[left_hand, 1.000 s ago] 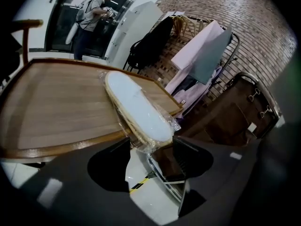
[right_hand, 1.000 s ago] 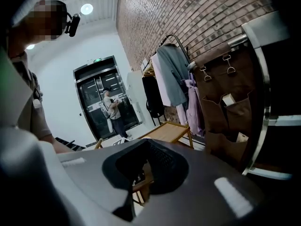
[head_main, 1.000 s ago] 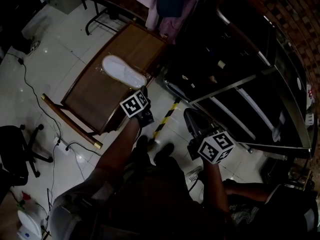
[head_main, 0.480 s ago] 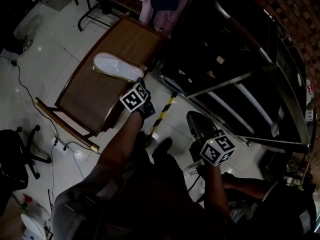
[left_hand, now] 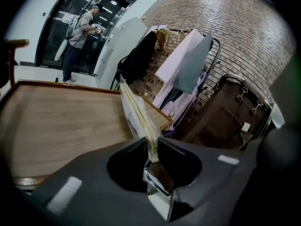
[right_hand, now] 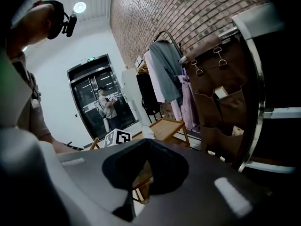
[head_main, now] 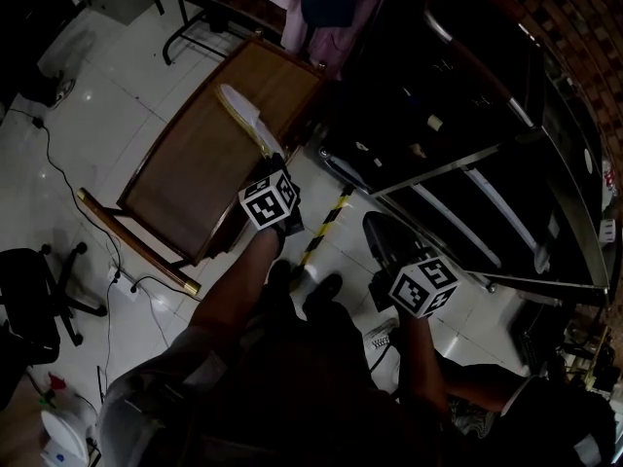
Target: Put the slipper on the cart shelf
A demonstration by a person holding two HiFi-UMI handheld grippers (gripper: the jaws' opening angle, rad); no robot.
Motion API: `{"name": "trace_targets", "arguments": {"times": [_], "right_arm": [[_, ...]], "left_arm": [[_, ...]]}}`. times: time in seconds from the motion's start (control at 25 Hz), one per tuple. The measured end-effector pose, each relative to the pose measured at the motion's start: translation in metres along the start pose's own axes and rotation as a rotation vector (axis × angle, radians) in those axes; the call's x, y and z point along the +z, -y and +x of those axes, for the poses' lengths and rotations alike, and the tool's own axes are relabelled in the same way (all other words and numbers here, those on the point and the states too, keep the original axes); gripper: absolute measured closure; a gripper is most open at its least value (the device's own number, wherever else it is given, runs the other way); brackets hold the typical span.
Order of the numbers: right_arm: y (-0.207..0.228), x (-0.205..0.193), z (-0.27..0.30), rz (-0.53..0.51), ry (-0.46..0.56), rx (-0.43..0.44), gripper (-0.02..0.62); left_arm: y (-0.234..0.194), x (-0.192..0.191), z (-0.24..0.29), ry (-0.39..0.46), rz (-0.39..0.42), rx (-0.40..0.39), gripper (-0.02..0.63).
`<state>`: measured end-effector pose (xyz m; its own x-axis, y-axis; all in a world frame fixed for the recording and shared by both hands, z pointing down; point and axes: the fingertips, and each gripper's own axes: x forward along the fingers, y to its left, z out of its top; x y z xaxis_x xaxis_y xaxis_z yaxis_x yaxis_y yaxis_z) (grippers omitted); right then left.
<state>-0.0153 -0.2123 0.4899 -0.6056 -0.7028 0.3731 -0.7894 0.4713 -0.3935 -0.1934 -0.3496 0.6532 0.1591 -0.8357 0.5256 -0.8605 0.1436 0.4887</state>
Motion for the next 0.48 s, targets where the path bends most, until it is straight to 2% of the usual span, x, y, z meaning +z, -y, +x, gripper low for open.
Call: {"name": "trace_targets", "arguments": {"times": [0.24, 0.48], "right_arm": [[-0.006, 0.005, 0.004, -0.006, 0.021, 0.027, 0.595], [-0.009, 0.016, 0.004, -0.003, 0.067, 0.032, 0.595]], "left_arm": [[0.012, 0.010, -0.015, 0.004, 0.090, -0.038, 0.549], [0.052, 0.019, -0.047, 0.018, 0.212, -0.146, 0.549]]}}
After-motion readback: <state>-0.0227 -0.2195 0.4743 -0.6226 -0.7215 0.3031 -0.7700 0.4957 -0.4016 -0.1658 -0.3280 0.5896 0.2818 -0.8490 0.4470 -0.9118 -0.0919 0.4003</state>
